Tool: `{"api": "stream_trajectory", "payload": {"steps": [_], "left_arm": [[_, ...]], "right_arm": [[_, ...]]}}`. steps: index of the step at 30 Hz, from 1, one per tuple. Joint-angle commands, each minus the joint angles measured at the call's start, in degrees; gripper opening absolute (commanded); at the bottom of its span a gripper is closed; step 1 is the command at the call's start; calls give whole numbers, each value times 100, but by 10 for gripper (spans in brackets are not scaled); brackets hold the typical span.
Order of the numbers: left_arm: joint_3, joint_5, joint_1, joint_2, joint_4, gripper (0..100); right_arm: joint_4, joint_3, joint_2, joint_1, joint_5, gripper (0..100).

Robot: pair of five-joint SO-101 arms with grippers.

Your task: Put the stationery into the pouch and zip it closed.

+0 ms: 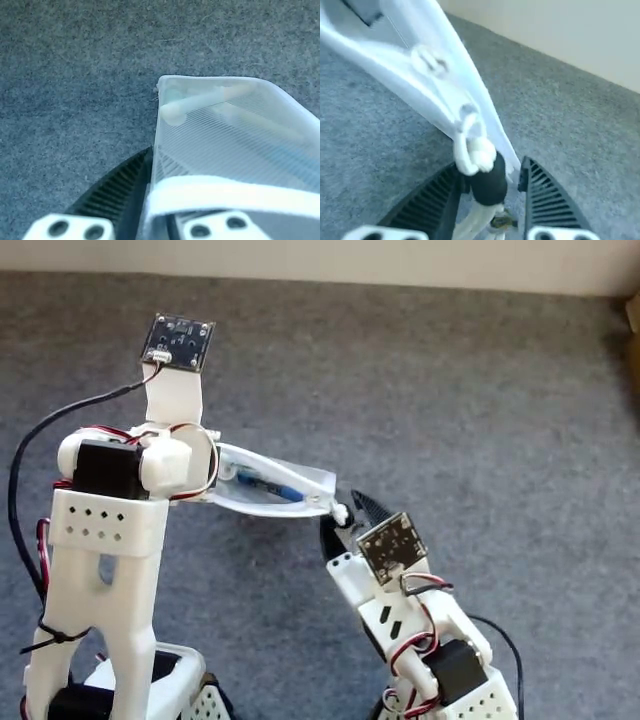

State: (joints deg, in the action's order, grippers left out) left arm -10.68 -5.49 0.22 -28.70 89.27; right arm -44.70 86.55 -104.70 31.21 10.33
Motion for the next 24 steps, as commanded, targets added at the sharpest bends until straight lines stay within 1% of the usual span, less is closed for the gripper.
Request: {"api": "stream_trajectory", "payload": {"steps": [1,3,9,15,19,24], "left_arm": [[-13,-62,-119,-13,-105,11],[-13,-62,-119,-13,-105,11],[-13,-62,-119,-13,-105,11],[-13,-62,-119,-4,-105,11],[-13,-62,-119,-4,-105,11],[-13,-62,-119,4,-105,11]], "right_arm": [[-444,-532,-57,-57,-53,139],[-602,-637,-57,-57,-53,139],[-620,-681,-57,-40,-53,139],[-611,-681,-57,505,-18,139],[-418,-681,-57,374,-18,139],[-418,-681,-66,189,-18,137]]}}
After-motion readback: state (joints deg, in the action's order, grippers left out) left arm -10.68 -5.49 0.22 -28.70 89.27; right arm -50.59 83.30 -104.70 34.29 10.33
